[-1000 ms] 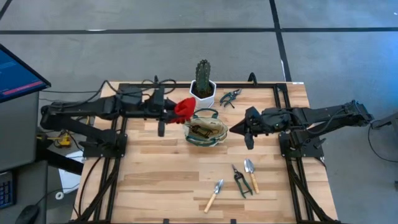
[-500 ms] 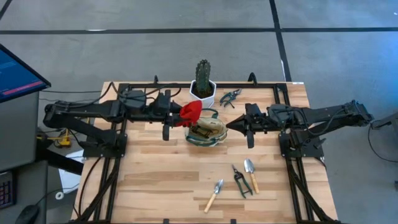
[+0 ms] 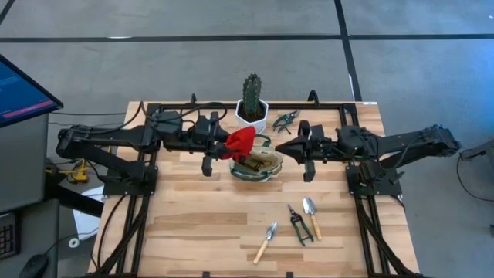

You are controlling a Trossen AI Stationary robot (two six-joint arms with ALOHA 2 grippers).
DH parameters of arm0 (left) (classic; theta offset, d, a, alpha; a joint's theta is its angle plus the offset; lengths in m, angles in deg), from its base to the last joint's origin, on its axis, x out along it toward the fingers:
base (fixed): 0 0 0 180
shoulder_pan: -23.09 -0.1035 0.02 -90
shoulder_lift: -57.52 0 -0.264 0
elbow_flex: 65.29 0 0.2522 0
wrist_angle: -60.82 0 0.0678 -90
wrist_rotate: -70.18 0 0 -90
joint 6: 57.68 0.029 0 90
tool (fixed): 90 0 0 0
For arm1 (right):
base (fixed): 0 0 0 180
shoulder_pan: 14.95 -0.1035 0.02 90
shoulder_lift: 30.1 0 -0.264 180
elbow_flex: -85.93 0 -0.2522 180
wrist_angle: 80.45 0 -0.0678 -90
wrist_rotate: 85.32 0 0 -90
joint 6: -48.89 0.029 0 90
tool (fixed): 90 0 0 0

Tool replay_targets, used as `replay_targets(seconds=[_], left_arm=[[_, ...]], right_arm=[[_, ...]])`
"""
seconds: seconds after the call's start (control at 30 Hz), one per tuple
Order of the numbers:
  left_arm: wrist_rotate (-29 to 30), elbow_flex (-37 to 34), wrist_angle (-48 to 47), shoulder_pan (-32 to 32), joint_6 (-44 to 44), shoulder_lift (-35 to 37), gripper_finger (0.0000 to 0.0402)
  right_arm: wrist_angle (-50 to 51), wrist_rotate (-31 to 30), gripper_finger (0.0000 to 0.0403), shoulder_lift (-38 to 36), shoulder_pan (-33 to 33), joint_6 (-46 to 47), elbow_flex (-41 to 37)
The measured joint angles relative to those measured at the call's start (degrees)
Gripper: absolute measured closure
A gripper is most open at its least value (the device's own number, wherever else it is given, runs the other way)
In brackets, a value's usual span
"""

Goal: Pick & Place Garden tools in Gardening bag
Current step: Put the red gloves into the gardening bag

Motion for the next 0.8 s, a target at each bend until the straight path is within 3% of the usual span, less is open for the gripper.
replay_targets(seconds=[0.4, 0.6, 0.8], left_arm=[[-3.99, 0.03, 2.67, -0.23, -1.19, -3.21, 0.0336], [-4.16, -0.07, 1.87, -3.09, -2.21, -4.13, 0.0336], [-7.06, -0.04, 1.63, -5.54, -5.47, -4.94, 0.0336]], right_arm=[[-9.01, 0.00, 0.0386, 5.48, 2.79, -1.93, -0.01], [-10.86, -0.01, 0.0304, 6.13, 4.18, -4.37, -0.01], [-10.22, 0.00, 0.0182, 6.20, 4.51, -4.48, 0.01]])
